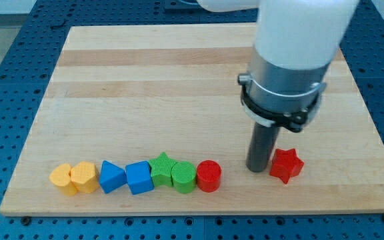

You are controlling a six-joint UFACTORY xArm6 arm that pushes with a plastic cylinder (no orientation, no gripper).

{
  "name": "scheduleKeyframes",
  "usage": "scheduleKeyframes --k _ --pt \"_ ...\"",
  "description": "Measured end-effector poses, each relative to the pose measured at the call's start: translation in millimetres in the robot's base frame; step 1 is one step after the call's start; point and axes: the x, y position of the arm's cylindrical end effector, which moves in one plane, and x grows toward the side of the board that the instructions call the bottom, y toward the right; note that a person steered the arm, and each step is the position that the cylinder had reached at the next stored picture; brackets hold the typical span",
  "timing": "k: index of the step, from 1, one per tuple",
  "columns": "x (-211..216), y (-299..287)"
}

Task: Move the red star to the bottom center

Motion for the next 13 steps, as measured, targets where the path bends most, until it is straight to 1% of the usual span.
scheduleKeyframes --k 1,2,3,4,6,7,8,9,10,13 --pt "-23 -5" --pt "-28 12" --pt "-21 39" --pt "-9 41" --pt "-5 39" --pt "-5 66" --pt "-5 117" --pt "4 150" --pt "26 137" --pt "26 50"
